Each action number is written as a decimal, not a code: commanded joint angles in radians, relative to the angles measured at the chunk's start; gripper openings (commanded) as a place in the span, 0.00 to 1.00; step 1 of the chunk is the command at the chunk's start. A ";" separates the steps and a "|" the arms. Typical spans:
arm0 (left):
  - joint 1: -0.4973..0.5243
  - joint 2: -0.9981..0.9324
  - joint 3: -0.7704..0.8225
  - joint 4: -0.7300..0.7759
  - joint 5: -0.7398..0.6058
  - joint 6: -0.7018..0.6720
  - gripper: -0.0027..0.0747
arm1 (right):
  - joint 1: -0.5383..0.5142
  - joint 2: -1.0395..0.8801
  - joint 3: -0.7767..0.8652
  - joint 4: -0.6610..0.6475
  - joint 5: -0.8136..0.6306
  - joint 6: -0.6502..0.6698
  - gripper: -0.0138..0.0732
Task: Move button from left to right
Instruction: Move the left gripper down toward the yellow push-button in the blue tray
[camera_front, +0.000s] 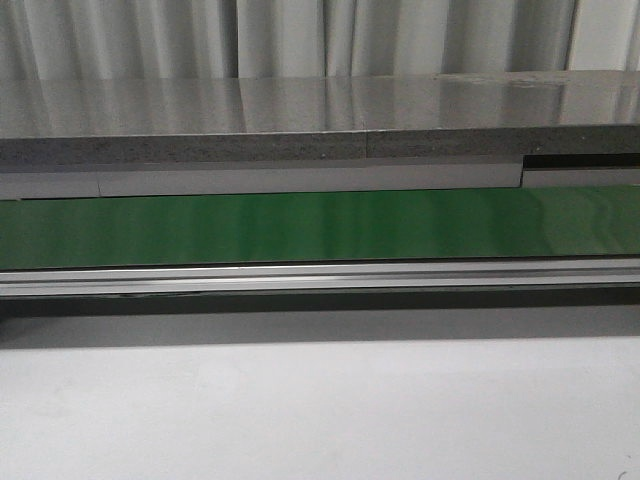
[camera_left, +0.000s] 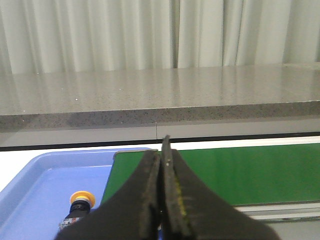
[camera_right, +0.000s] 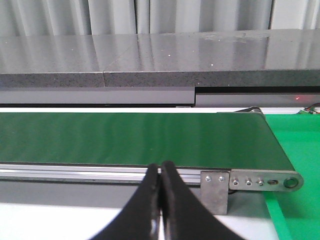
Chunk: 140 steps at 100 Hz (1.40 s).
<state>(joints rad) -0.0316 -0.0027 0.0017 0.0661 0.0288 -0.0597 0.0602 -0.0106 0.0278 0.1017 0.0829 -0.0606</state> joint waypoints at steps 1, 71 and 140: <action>-0.006 -0.031 0.047 -0.008 -0.090 -0.006 0.01 | -0.001 -0.018 -0.017 -0.008 -0.083 0.000 0.08; -0.006 -0.022 -0.007 -0.075 -0.029 -0.006 0.01 | -0.001 -0.018 -0.017 -0.008 -0.083 0.000 0.08; -0.006 0.603 -0.690 -0.169 0.666 -0.006 0.01 | -0.001 -0.018 -0.017 -0.008 -0.083 0.000 0.08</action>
<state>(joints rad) -0.0316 0.5287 -0.5789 -0.1026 0.6581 -0.0597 0.0602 -0.0106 0.0278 0.1017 0.0829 -0.0606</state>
